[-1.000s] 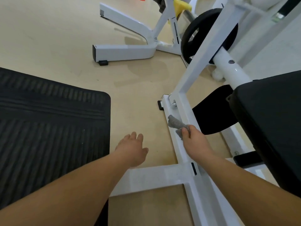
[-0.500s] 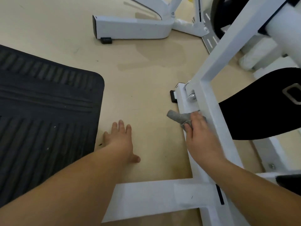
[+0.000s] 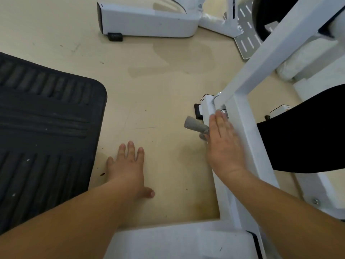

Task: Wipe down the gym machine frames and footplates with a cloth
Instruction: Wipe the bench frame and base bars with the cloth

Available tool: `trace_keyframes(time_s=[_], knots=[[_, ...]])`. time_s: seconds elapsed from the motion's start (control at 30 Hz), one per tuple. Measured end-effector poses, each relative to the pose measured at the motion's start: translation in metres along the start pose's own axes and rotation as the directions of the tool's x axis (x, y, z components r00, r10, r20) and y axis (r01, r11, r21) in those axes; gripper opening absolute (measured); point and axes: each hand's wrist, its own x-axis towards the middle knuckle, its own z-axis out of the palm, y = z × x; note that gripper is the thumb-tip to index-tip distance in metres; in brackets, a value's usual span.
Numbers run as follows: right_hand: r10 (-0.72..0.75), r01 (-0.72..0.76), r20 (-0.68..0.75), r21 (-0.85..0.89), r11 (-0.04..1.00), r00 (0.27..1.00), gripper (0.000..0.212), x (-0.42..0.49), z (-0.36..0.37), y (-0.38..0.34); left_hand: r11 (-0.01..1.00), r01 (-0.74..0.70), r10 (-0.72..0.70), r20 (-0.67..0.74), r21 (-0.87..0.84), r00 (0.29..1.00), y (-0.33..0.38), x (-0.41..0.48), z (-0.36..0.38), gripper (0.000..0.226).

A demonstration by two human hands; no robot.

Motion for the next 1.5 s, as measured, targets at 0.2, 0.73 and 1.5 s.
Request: trace_keyframes(time_s=[0.2,0.73,1.5], knots=[[0.034,0.036,0.322,-0.208,0.977,0.946,0.066,-0.017,0.024,0.015,1.000,-0.005,0.005,0.014,0.007,1.000,0.000,0.000,-0.003,0.146],[0.179,-0.149,0.343,-0.111,0.983,0.922,0.067,0.042,0.065,0.028,1.000,0.006,-0.006,0.044,-0.002,0.999,0.001,0.003,-0.002,0.144],[-0.095,0.272,0.468,-0.327,0.905,0.878,0.103,0.110,0.061,0.032,1.000,0.008,-0.007,0.046,-0.017,0.999,0.002,0.005,0.002,0.143]])
